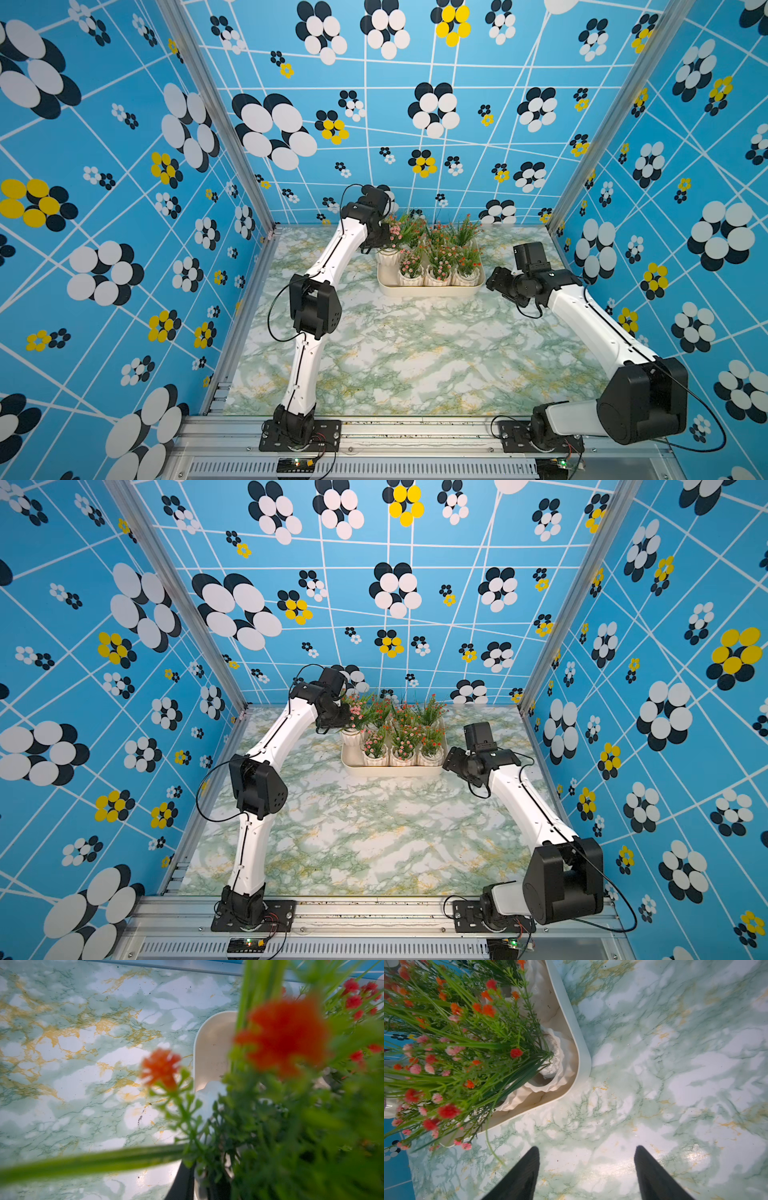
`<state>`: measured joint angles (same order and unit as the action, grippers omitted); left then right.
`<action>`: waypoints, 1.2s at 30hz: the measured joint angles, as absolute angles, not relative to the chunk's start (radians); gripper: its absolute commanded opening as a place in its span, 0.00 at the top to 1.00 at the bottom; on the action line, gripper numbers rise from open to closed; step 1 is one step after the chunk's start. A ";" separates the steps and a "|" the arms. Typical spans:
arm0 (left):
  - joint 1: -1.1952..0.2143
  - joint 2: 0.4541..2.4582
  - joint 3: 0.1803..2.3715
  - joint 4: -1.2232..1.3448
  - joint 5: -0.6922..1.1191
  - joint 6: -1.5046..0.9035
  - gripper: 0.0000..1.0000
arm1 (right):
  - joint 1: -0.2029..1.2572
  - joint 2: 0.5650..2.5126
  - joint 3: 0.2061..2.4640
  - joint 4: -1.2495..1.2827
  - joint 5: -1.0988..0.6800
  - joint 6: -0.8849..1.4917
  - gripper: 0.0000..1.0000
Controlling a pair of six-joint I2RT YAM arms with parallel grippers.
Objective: Put the potted gypsophila into the storage box
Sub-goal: Place the baby's breath potted plant at the storage box.
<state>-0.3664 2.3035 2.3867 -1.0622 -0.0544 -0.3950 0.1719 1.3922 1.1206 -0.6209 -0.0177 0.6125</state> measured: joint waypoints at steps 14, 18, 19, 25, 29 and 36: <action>-0.393 2.322 2.404 -1.077 -0.069 -0.395 1.00 | 0.167 1.392 1.107 -0.616 -0.033 0.612 0.25; -0.394 2.336 2.405 -1.074 -0.073 -0.395 1.00 | 0.166 1.392 1.092 -0.617 -0.036 0.612 0.25; -0.394 2.342 2.405 -1.071 -0.072 -0.395 1.00 | 0.165 1.392 1.090 -0.616 -0.036 0.612 0.25; -0.394 2.373 2.405 -1.068 -0.072 -0.395 1.00 | 0.159 1.392 1.087 -0.614 -0.037 0.612 0.25; -0.394 2.382 2.399 -1.053 -0.072 -0.394 1.00 | 0.158 1.392 1.087 -0.613 -0.038 0.612 0.25; -0.387 2.382 2.352 -1.008 -0.063 -0.395 1.00 | 0.158 1.392 1.087 -0.613 -0.040 0.612 0.25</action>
<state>-0.3870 2.3817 2.3524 -1.0077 -0.0628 -0.3954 0.1581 1.3922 1.0874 -0.6132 -0.0399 0.6125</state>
